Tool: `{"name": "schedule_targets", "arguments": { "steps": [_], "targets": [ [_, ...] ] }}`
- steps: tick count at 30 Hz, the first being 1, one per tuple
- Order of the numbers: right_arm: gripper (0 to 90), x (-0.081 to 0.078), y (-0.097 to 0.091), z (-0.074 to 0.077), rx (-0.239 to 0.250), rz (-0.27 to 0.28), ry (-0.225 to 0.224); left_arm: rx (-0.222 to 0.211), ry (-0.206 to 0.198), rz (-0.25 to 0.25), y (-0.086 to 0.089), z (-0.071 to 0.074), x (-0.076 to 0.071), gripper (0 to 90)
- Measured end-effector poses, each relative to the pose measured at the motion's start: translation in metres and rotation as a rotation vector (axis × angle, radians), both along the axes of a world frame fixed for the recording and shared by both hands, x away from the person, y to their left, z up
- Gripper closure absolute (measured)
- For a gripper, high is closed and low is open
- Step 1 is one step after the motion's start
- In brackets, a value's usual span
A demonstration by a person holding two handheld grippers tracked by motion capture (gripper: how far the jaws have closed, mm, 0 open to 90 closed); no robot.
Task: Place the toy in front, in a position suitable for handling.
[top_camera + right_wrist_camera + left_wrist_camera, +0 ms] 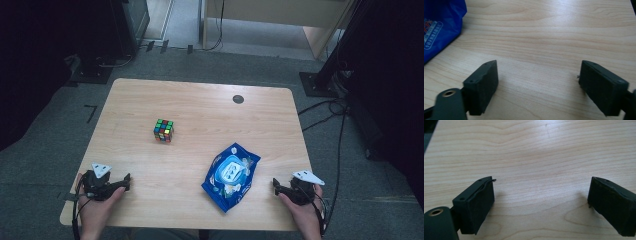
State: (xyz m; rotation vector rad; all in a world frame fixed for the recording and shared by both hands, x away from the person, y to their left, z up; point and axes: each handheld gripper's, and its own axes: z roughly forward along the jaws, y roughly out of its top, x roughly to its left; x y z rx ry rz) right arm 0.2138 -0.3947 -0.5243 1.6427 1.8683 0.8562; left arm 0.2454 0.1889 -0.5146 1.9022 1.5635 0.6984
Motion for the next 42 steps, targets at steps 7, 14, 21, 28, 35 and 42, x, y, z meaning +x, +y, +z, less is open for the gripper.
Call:
{"name": "schedule_targets", "arguments": {
  "steps": [7, 14, 21, 28, 35, 42],
  "targets": [
    [32.3, -0.003, 0.003, 0.013, 0.103, 0.019, -0.035, -0.042, -0.040, -0.126, -0.038, 0.015, -0.006, 7.4],
    [47.5, -0.007, 0.026, 0.034, 0.170, 0.061, -0.055, -0.093, -0.037, -0.298, -0.091, 0.018, -0.006, 9.0],
    [55.8, -0.003, 0.067, 0.037, 0.172, 0.152, -0.030, -0.127, -0.041, -0.505, -0.146, 0.016, -0.014, 26.3],
    [73.7, 0.011, 0.090, 0.027, 0.113, 0.175, -0.002, -0.175, -0.034, -0.684, -0.182, 0.013, -0.021, 37.4],
    [78.1, 0.033, 0.088, 0.023, 0.046, 0.170, -0.038, -0.181, -0.024, -0.700, -0.180, 0.010, -0.020, 36.5],
    [68.9, 0.035, 0.079, 0.032, 0.097, 0.151, -0.122, -0.156, -0.051, -0.576, -0.145, 0.007, -0.014, 32.2]
  ]
}}
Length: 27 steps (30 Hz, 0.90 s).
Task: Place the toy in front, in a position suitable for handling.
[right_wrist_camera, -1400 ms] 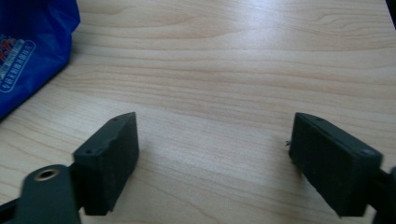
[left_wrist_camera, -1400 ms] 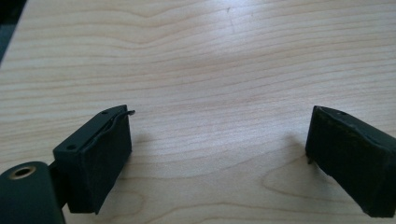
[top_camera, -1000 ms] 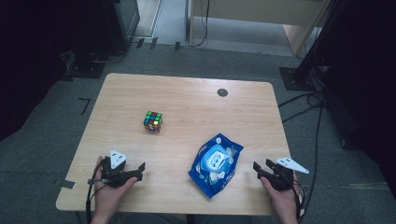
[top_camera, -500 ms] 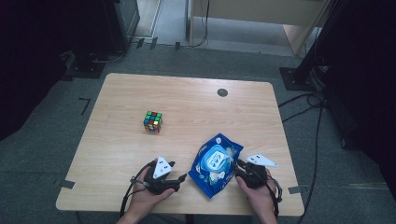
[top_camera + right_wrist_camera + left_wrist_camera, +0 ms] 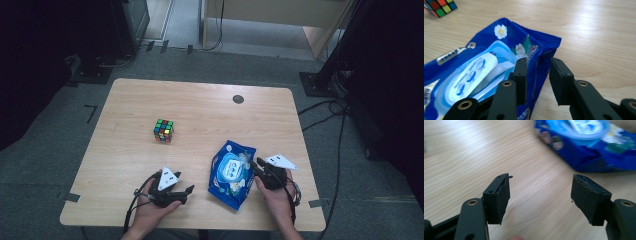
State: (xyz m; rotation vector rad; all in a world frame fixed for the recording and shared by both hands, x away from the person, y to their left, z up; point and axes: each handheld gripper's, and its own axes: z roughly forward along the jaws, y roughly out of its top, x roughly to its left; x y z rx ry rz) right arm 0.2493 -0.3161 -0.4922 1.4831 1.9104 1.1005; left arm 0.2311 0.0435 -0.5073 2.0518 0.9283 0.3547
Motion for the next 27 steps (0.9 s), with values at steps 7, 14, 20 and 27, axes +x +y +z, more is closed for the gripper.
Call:
{"name": "schedule_targets", "arguments": {
  "steps": [7, 14, 20, 27],
  "targets": [
    [74.6, -0.004, -0.003, -0.008, 0.044, 0.040, 0.075, -0.058, 0.013, -0.039, 0.003, 0.001, -0.005, 34.1],
    [89.9, 0.002, -0.003, -0.012, 0.046, 0.059, 0.092, -0.026, 0.016, -0.067, -0.006, -0.002, -0.007, 34.1],
    [79.0, 0.009, -0.006, -0.014, -0.008, 0.015, 0.033, -0.009, 0.007, -0.026, -0.001, -0.003, -0.004, 33.9],
    [74.6, -0.013, -0.024, -0.001, 0.029, 0.077, 0.055, 0.038, -0.025, 0.015, 0.006, -0.003, -0.002, 33.1]
  ]
}}
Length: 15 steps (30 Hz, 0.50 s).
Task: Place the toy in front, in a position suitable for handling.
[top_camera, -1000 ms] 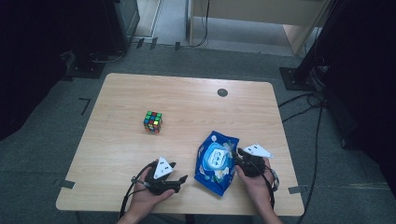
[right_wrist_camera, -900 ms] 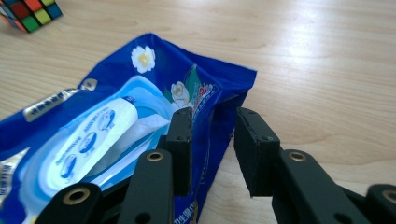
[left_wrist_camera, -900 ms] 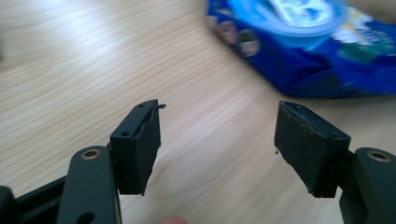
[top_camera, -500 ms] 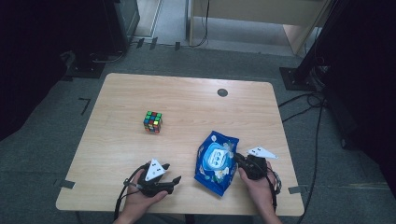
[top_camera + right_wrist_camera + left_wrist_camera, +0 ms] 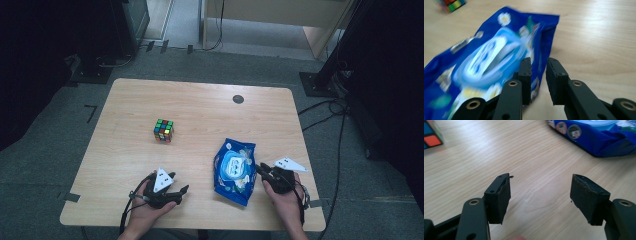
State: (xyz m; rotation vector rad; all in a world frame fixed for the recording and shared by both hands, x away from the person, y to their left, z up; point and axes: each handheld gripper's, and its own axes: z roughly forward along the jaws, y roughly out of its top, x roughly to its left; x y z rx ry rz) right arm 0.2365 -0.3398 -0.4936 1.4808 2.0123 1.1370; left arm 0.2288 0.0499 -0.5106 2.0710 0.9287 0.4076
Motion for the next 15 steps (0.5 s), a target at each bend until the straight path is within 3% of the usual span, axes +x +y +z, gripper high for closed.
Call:
{"name": "schedule_targets", "arguments": {
  "steps": [2, 4, 6, 8, 11, 15],
  "targets": [
    [72.5, -0.011, -0.003, -0.002, -0.030, 0.011, 0.021, 0.009, -0.008, 0.022, 0.005, 0.001, 0.002, 32.7],
    [72.5, -0.021, -0.005, -0.007, -0.007, 0.030, 0.070, 0.011, -0.016, 0.047, 0.011, 0.001, 0.005, 32.5],
    [72.8, -0.031, -0.001, -0.014, -0.021, 0.070, 0.107, 0.013, -0.019, 0.068, 0.018, 0.001, 0.008, 32.4],
    [72.9, -0.042, 0.005, -0.019, -0.064, 0.111, 0.111, 0.017, -0.020, 0.095, 0.025, 0.001, 0.012, 32.2],
    [72.7, -0.048, 0.017, -0.020, -0.071, 0.156, 0.105, 0.027, -0.016, 0.132, 0.034, 0.000, 0.018, 32.1],
    [71.2, -0.046, 0.036, -0.018, -0.075, 0.196, 0.086, 0.020, -0.003, 0.152, 0.038, -0.002, 0.020, 31.1]
  ]
}}
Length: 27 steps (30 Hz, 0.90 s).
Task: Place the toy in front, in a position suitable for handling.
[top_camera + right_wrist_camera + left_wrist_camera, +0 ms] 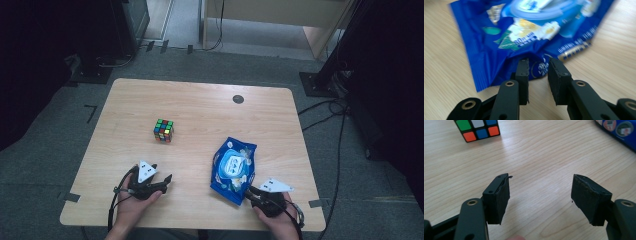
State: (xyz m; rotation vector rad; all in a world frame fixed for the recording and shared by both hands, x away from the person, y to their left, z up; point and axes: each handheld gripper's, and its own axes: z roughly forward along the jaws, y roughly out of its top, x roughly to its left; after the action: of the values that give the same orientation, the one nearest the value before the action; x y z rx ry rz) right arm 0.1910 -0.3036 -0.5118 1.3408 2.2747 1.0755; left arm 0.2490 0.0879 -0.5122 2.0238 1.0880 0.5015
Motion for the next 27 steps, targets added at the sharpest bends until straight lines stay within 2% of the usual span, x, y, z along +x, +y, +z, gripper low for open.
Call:
{"name": "schedule_targets", "arguments": {
  "steps": [6, 9, 12, 14, 15, 17, 19, 20, 22, 27],
  "targets": [
    [59.9, 0.011, 0.049, -0.001, -0.019, 0.090, -0.010, 0.011, 0.008, -0.011, -0.003, -0.003, 0.001, 29.6],
    [56.0, 0.020, 0.075, 0.003, -0.027, 0.154, -0.043, 0.025, 0.012, -0.008, -0.004, -0.004, 0.001, 28.1],
    [55.1, 0.024, 0.079, 0.020, 0.015, 0.192, -0.098, 0.042, 0.014, -0.012, -0.006, -0.005, 0.001, 27.1],
    [55.1, 0.029, 0.065, 0.034, 0.004, 0.173, -0.151, 0.040, 0.017, -0.013, -0.006, -0.005, 0.001, 26.8],
    [55.3, 0.032, 0.055, 0.041, -0.012, 0.142, -0.186, 0.038, 0.019, -0.011, -0.006, -0.005, 0.001, 26.6],
    [57.0, 0.042, 0.030, 0.053, -0.018, 0.022, -0.218, 0.048, 0.029, -0.010, -0.007, -0.005, 0.002, 26.1],
    [58.0, 0.052, 0.007, 0.059, -0.032, -0.099, -0.253, 0.055, 0.029, -0.010, -0.008, -0.005, 0.002, 25.5],
    [59.1, 0.057, -0.001, 0.059, -0.030, -0.136, -0.243, 0.059, 0.029, -0.009, -0.009, -0.005, 0.002, 25.4],
    [60.9, 0.066, -0.012, 0.054, 0.006, -0.160, -0.199, 0.061, 0.034, -0.011, -0.009, -0.006, 0.002, 25.2],
    [67.4, 0.074, -0.012, 0.032, 0.018, -0.146, -0.116, 0.072, 0.033, -0.013, -0.010, -0.006, 0.002, 25.1]
  ]
}}
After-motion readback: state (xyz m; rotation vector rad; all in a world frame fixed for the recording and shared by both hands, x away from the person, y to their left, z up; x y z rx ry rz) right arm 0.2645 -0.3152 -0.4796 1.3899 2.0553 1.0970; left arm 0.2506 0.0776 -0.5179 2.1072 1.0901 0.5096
